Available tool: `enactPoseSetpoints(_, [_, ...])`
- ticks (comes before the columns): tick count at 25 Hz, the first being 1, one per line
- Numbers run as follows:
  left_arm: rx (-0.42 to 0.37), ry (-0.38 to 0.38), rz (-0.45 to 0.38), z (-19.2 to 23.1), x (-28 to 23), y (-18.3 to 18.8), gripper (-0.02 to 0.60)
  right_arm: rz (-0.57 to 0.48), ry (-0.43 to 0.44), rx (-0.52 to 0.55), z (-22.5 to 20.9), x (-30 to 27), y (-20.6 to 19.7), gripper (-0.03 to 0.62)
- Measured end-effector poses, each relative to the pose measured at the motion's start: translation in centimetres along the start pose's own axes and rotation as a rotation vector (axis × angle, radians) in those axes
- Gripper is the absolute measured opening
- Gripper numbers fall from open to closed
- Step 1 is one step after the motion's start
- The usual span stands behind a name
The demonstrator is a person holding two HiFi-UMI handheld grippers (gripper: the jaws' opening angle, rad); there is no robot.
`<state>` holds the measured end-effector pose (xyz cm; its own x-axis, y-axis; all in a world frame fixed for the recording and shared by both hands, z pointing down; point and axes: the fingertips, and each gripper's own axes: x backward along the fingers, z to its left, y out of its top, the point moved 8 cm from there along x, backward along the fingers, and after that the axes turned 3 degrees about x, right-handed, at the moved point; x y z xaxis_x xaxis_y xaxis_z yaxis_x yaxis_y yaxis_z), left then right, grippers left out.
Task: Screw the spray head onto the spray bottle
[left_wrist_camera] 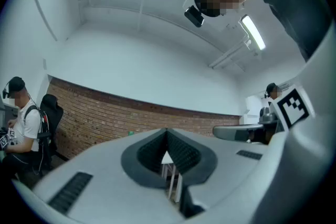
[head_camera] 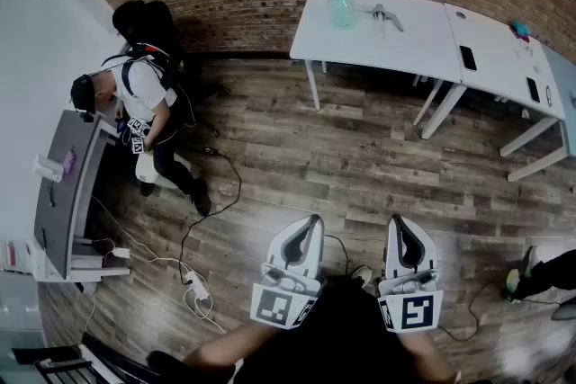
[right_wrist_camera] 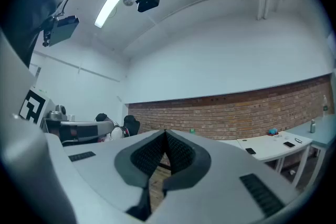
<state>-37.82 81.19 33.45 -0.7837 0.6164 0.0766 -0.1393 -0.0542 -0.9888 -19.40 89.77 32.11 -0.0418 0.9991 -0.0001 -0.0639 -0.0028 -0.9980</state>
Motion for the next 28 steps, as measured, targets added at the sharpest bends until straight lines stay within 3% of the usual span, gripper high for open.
enactPoseSetpoints(13, [-0.003,0.028,0.005,-2.4,0.5,0.1,0.002,-0.016,-0.014,-0.062,-2.1,3.3,-0.3,0.008])
enactPoseSetpoints(22, [0.011,0.076,0.031,-5.0,-0.5,-1.1,0.002,0.011,-0.068,-0.071,-5.9,7.2,-1.4,0.008])
enactPoseSetpoints(28, [-0.041,0.065,0.031,-8.3,-0.9,-1.5,0.002,0.025,-0.078,-0.099,-8.6,9.7,-2.7,0.008])
